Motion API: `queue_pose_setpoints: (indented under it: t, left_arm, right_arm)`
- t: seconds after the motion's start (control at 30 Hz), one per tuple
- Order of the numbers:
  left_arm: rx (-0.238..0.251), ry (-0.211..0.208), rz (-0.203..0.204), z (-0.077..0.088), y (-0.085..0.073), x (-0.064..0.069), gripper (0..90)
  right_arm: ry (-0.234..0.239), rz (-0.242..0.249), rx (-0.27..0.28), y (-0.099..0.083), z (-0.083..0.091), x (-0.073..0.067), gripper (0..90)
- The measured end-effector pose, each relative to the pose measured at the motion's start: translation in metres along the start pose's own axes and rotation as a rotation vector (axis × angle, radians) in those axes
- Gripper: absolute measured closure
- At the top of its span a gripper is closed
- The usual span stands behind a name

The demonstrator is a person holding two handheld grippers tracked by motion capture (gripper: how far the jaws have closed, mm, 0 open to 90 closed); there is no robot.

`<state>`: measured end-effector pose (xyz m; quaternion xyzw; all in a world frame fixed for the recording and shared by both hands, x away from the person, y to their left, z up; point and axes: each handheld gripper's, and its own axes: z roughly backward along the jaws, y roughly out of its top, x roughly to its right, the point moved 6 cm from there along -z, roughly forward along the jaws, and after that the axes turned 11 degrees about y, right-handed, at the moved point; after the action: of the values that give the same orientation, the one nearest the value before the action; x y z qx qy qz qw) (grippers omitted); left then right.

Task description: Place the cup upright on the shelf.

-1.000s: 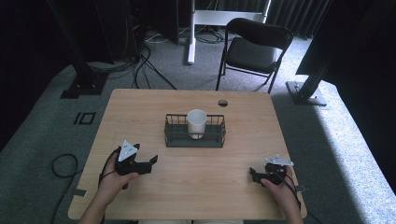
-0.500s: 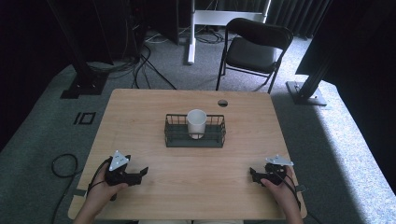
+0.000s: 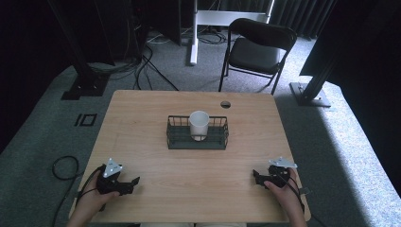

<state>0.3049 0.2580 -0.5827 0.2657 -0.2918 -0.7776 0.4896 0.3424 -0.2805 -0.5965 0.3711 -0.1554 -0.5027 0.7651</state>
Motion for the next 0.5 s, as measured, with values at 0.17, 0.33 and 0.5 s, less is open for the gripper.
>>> queue_pose_setpoints:
  t: [0.17,0.33,0.5]
  left_arm:
    - [-0.046,0.034,0.008,-0.006,-0.009,-0.005,9.8]
    - [-0.038,0.083,0.036,-0.009,-0.008,-0.008,8.9]
    - [-0.036,0.111,0.086,-0.012,-0.008,-0.014,8.2]
  right_arm:
    - [0.0,0.0,0.0,0.0,0.0,0.0,9.9]
    - [0.0,0.0,0.0,0.0,0.0,0.0,9.9]
    - [0.0,0.0,0.0,0.0,0.0,0.0,9.9]
